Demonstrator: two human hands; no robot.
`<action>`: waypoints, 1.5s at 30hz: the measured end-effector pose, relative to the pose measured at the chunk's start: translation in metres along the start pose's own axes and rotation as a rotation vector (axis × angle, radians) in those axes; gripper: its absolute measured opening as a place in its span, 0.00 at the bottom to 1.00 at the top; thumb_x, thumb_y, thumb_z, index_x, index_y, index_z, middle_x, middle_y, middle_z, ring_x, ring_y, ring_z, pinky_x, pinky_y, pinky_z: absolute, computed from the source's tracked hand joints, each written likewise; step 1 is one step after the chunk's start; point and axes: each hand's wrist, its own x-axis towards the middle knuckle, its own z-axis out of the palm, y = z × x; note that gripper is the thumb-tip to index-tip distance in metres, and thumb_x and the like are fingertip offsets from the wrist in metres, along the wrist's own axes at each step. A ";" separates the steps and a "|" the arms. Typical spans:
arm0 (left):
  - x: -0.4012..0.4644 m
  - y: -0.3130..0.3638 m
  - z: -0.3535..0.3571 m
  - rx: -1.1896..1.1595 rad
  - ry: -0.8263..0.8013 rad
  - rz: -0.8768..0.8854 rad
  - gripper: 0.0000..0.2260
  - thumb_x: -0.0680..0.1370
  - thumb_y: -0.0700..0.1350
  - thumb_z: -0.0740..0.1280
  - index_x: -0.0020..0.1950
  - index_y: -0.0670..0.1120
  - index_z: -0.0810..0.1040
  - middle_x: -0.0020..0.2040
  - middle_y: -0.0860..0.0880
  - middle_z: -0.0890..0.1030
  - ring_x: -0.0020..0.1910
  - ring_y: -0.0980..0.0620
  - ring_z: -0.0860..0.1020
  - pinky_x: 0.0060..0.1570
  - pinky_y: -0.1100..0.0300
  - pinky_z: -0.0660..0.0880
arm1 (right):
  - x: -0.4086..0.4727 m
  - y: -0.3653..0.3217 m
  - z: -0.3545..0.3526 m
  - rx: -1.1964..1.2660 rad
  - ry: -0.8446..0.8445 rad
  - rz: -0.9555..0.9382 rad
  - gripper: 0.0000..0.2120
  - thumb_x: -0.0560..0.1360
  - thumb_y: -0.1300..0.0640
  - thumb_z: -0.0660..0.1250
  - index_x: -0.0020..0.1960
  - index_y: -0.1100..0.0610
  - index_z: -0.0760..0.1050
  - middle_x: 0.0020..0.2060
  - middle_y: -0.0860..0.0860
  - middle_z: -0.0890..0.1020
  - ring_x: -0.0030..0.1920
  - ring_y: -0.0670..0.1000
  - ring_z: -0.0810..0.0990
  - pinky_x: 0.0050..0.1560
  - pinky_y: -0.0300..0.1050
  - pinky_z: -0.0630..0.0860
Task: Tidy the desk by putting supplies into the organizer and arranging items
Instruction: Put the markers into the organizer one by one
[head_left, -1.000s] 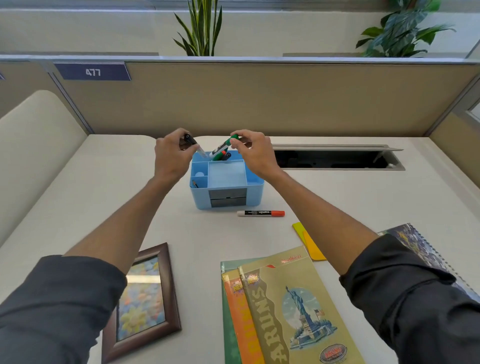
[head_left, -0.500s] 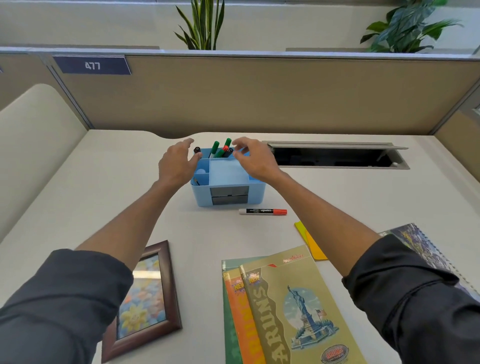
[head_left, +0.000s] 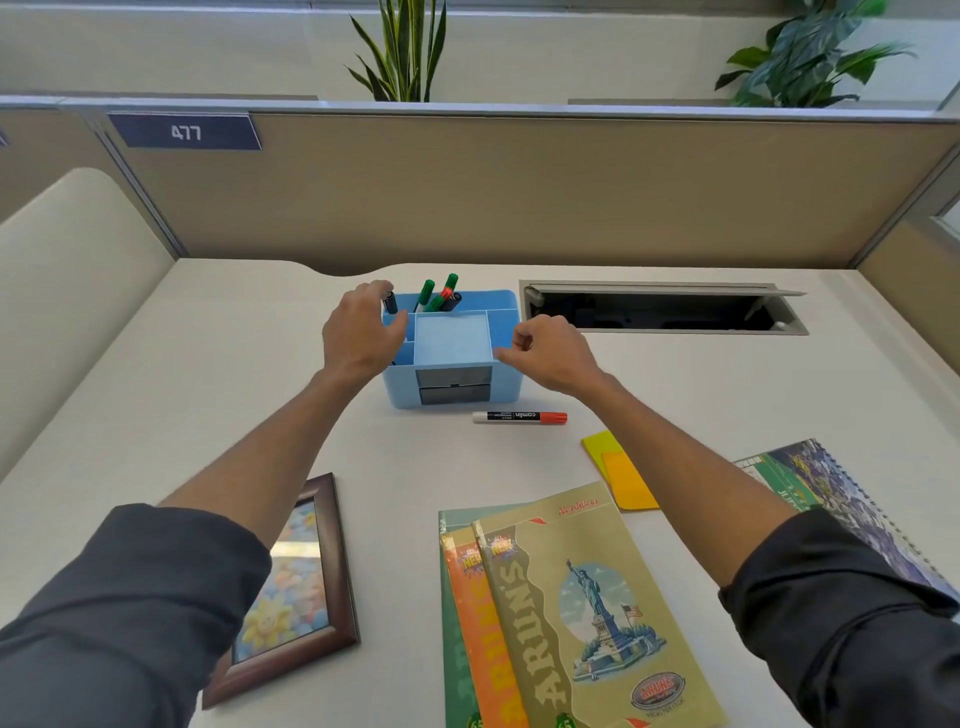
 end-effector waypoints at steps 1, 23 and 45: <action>-0.001 0.000 0.000 0.003 0.002 0.002 0.15 0.77 0.47 0.66 0.61 0.44 0.75 0.59 0.45 0.80 0.56 0.44 0.76 0.46 0.53 0.72 | -0.004 0.004 0.001 -0.021 -0.026 0.005 0.15 0.71 0.45 0.70 0.34 0.56 0.76 0.28 0.47 0.76 0.32 0.47 0.74 0.34 0.42 0.72; -0.049 -0.036 0.021 -0.039 -0.037 -0.215 0.21 0.78 0.56 0.63 0.66 0.46 0.71 0.58 0.47 0.80 0.55 0.46 0.78 0.49 0.51 0.75 | -0.052 0.056 0.030 -0.247 -0.325 0.085 0.11 0.75 0.51 0.69 0.56 0.51 0.79 0.54 0.50 0.80 0.52 0.51 0.78 0.54 0.48 0.78; -0.057 -0.057 0.024 -0.074 -0.101 -0.304 0.14 0.81 0.49 0.56 0.65 0.49 0.72 0.56 0.46 0.81 0.52 0.44 0.79 0.54 0.47 0.77 | -0.011 -0.027 -0.024 0.567 0.053 -0.083 0.07 0.76 0.55 0.70 0.49 0.59 0.82 0.39 0.51 0.85 0.39 0.43 0.83 0.47 0.36 0.78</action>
